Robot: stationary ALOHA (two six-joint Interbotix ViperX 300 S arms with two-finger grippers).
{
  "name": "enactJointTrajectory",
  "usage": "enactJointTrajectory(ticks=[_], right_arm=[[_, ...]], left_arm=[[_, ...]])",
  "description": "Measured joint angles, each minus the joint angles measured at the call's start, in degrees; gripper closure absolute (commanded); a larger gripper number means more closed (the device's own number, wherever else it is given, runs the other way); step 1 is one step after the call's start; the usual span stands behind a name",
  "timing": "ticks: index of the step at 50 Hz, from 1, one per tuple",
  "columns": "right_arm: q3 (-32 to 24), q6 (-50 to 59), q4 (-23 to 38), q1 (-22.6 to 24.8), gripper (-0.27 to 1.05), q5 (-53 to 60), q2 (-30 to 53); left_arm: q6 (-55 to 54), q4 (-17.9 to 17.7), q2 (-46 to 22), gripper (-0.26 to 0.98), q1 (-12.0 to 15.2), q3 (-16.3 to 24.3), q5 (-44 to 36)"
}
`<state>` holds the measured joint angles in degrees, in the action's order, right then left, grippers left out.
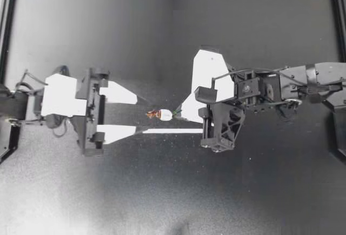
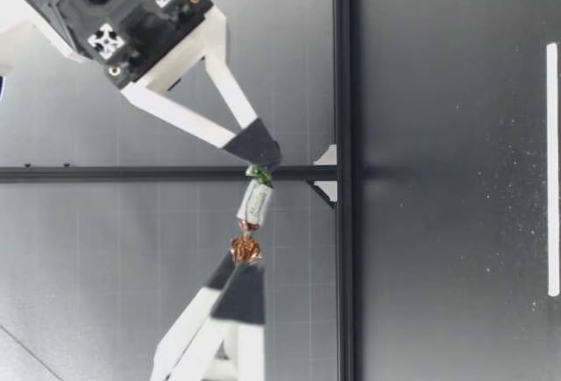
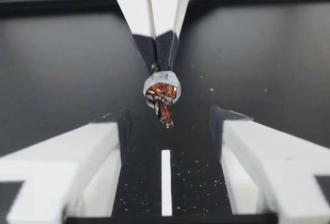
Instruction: Pick up the candy and unwrap it.
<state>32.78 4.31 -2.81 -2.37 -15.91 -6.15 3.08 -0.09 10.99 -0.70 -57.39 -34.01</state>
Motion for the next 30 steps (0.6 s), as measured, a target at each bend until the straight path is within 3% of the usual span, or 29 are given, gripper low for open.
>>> enactJointTrajectory(ticks=[12, 23, 30], right_arm=[[0.0, 0.0, 0.0, 0.1, 0.96, 0.0, 0.0], [0.0, 0.1, 0.1, 0.0, 0.96, 0.0, 0.0], [0.0, 0.2, 0.1, 0.0, 0.96, 0.0, 0.0]], left_arm=[[-1.1, 0.0, -0.4, 0.36, -0.1, 0.6, 0.0], [-2.0, -0.1, -0.6, 0.77, -0.1, 0.6, 0.0], [-2.1, -1.2, -0.7, 0.88, 0.0, 0.6, -0.7]])
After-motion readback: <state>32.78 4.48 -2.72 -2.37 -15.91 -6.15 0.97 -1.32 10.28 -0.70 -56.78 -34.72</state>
